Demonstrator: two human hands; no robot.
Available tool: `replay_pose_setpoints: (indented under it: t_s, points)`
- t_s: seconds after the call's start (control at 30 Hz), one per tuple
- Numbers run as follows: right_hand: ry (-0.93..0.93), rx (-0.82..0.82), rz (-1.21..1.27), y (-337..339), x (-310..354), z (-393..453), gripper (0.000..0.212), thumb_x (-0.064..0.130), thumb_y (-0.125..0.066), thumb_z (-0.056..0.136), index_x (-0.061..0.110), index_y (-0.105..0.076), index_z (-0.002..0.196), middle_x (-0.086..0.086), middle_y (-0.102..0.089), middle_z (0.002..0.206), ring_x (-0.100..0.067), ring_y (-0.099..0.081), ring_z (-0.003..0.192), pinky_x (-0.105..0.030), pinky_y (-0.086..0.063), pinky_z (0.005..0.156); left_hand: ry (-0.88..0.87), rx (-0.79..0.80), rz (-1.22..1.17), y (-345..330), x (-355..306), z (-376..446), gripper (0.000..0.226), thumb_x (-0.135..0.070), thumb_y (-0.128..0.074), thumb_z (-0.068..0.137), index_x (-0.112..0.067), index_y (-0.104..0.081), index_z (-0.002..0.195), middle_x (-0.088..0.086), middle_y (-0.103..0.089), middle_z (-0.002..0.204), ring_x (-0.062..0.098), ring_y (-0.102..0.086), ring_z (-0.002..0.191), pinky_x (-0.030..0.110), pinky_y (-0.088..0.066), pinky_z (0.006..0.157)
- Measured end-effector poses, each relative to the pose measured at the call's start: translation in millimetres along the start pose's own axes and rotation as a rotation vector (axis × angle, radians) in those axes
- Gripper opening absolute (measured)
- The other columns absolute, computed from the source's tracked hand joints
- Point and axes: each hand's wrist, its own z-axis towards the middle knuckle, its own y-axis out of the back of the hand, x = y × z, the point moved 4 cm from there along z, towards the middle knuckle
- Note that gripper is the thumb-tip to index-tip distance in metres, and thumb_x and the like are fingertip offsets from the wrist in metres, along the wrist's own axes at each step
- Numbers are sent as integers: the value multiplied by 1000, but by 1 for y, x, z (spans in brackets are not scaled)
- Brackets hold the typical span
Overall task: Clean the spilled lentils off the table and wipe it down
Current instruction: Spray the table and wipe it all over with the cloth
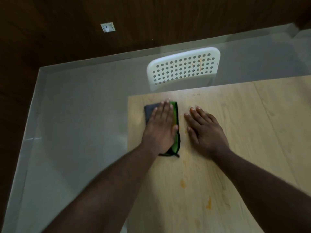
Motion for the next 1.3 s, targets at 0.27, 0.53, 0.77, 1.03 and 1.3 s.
replay_pose_setpoints:
  t_s: [0.27,0.53,0.77,1.03,1.3]
  points:
    - [-18,5,2,-4,-1,3,59,48,-23,110,30,-21,166,2,-11,175,-15,-1,163,-41,-13,131,44,35,-16,-4,58,10,75,-50,-15,108,-7,-2,168,11,3,177,23,6,163,46,-6,132]
    - [-20,-18,38,-5,-5,-1,59,45,-22,111,26,-25,166,1,-14,175,-12,-2,162,-35,-9,131,142,-9,0,-2,9,44,75,-48,-13,108,-3,-4,167,17,0,176,28,3,163,47,-6,132]
    - [-14,-11,46,1,-3,-3,60,43,-22,109,23,-29,165,-2,-20,174,-15,-8,162,-34,-9,131,-59,53,-84,-10,1,-65,73,-45,-24,110,-9,-1,168,7,8,177,17,14,162,45,-7,132]
    - [-4,-31,52,-6,-5,-2,60,44,-20,109,23,-27,165,-2,-18,174,-16,-9,162,-38,-11,131,252,-7,-1,-11,29,7,76,-48,-15,106,-2,-8,167,16,-4,176,28,-2,163,45,-4,132]
    - [-6,-40,81,1,-2,-11,62,43,-27,105,18,-40,161,-6,-32,170,-20,-22,160,-40,-20,129,10,-10,-77,-22,-75,-110,75,-46,-27,108,-7,-3,168,11,5,177,22,10,163,44,-3,132]
